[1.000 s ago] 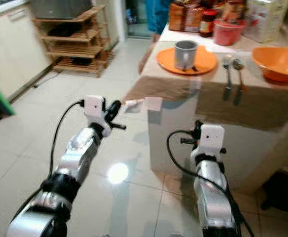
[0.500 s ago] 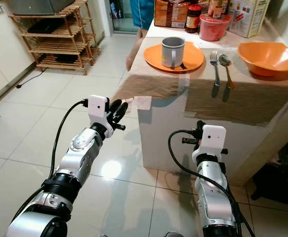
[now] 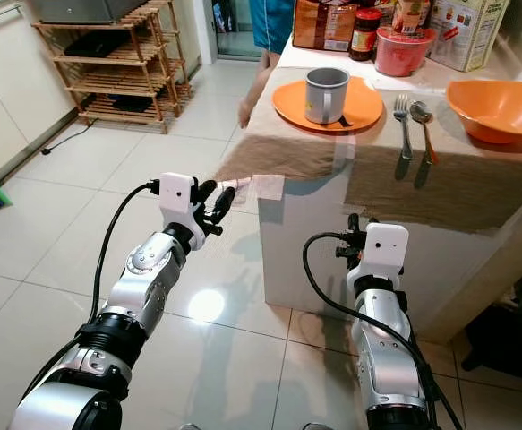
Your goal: Setting the table
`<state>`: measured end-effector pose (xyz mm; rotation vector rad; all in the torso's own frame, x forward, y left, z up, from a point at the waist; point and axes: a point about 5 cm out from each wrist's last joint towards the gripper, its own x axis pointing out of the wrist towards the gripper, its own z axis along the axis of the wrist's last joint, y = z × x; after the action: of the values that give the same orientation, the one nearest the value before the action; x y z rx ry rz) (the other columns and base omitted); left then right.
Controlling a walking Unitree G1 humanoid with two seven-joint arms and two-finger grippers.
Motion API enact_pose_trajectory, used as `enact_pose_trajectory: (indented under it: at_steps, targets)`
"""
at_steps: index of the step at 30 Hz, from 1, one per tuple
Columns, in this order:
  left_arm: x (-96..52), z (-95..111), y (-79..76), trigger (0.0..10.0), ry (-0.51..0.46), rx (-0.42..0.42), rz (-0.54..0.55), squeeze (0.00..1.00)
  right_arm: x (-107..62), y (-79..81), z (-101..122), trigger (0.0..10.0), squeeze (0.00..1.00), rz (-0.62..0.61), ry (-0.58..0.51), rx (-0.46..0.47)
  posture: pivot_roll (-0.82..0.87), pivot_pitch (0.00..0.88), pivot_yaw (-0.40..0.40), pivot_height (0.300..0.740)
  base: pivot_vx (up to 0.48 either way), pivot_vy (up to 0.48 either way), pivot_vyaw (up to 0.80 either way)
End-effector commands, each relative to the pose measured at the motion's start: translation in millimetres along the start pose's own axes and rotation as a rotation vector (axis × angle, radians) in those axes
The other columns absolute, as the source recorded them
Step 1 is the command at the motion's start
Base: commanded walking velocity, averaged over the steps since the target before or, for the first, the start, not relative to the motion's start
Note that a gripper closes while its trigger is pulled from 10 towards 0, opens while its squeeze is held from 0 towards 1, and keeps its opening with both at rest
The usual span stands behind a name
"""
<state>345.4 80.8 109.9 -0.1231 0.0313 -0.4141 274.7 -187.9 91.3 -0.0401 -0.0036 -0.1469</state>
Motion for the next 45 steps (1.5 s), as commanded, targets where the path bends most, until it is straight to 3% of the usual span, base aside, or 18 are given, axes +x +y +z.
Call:
enact_pose_trajectory:
  at_steps: [1, 23, 27, 28, 35, 36, 45]
  targets:
    - [1.9, 6.1, -0.7, 10.0, -0.022, 0.021, -0.015, 1.00, 0.4, -0.4, 0.1, 10.0, 1.00, -0.015, -0.005, 0.003, -0.04, 0.000, 0.088, 0.740, 0.000, 0.000, 0.00]
    - [3.4, 6.7, -1.3, 10.0, -0.029, 0.032, 0.001, 1.00, -1.1, -3.8, 0.3, 10.0, 1.00, -0.026, -0.018, 0.000, -0.05, 0.000, 0.092, 0.740, 0.000, 0.000, 0.00]
    - [3.6, 8.2, -1.0, 10.0, -0.037, 0.026, 0.000, 1.00, -0.9, -4.1, -1.0, 10.0, 1.00, -0.013, -0.003, -0.039, -0.05, 0.000, 0.091, 0.740, 0.000, 0.000, 0.00]
    - [3.4, 8.5, 0.5, 10.0, -0.039, 0.016, 0.012, 1.00, -0.8, -2.0, -0.9, 10.0, 0.00, 0.005, -0.004, -0.042, -0.05, 0.000, 0.091, 0.740, 0.000, -0.349, 0.00]
    - [4.2, 9.1, -2.3, 10.0, -0.036, 0.007, -0.028, 1.00, 0.6, -1.4, -0.3, 10.0, 0.00, 0.002, -0.009, -0.039, -0.05, 0.000, 0.089, 0.740, 0.000, -0.456, 0.00]
    - [4.2, 9.7, -3.7, 10.0, -0.041, 0.008, -0.040, 0.00, 0.8, -1.6, -0.5, 10.0, 0.00, 0.000, -0.008, -0.044, -0.05, 0.000, 0.091, 0.740, 0.000, -0.450, 0.00]
    - [5.3, 9.3, -3.4, 10.0, -0.031, 0.020, -0.032, 0.00, 1.0, 1.0, -0.8, 10.0, 0.00, 0.011, -0.008, -0.048, -0.05, 0.000, 0.092, 0.740, 0.000, -0.440, 0.00]
